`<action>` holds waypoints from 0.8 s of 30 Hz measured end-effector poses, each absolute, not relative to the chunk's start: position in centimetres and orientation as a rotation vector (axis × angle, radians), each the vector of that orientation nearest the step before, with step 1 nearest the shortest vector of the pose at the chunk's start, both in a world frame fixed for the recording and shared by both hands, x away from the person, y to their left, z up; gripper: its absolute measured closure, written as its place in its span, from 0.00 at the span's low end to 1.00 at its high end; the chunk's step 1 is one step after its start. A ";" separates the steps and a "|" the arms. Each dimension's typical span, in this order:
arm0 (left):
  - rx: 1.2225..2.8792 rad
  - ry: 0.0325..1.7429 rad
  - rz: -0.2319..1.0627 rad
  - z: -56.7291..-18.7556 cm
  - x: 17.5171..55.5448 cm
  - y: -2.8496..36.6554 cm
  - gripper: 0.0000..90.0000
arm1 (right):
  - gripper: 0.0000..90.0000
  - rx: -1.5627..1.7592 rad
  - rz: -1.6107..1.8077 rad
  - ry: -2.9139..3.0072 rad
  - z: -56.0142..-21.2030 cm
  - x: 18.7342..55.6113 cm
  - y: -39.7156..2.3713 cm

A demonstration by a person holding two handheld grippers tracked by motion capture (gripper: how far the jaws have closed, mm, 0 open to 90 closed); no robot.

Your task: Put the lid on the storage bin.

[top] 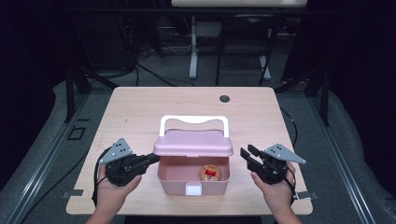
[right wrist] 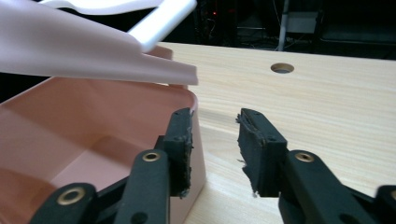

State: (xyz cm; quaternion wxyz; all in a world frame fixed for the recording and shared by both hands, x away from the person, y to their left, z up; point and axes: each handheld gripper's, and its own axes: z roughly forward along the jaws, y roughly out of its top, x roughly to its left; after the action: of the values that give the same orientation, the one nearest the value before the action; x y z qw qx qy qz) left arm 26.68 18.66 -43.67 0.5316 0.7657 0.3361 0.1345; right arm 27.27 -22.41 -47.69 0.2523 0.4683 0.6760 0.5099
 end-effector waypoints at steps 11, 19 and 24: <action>1.836 0.808 0.314 -44.5 26.5 18.9 1.00 | 0.51 1.328 1.317 1.848 -49.6 28.1 -23.6; 1.849 0.821 0.299 -45.1 26.1 19.1 1.00 | 0.47 1.320 1.319 1.843 -50.4 28.1 -24.1; 1.864 0.819 0.284 -45.7 25.8 19.3 1.00 | 0.47 1.304 1.308 1.838 -50.7 27.9 -23.9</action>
State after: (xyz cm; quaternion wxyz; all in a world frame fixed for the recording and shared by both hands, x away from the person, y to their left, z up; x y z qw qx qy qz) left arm 25.85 19.33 -45.73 0.5166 0.7764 0.3411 0.1181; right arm 27.91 -23.91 -50.70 0.2646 0.4826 0.6802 0.4842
